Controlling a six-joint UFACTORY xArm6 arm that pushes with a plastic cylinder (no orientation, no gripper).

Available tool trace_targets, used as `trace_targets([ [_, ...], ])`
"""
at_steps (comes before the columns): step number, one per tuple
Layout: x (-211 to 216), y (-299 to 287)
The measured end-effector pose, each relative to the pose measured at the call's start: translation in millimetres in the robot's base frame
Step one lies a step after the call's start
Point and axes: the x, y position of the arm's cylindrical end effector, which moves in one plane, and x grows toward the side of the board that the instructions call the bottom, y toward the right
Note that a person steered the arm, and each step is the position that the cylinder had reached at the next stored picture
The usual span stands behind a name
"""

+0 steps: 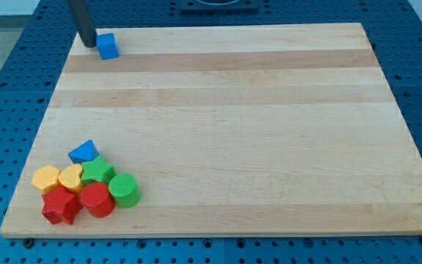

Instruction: Move the blue cube to the top center

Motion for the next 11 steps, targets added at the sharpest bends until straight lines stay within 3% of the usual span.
trace_targets([
  [3, 37, 141],
  [4, 32, 150],
  [5, -20, 117],
  [6, -38, 95],
  [7, -24, 31],
  [8, 48, 17],
  [10, 82, 25],
  [11, 66, 33],
])
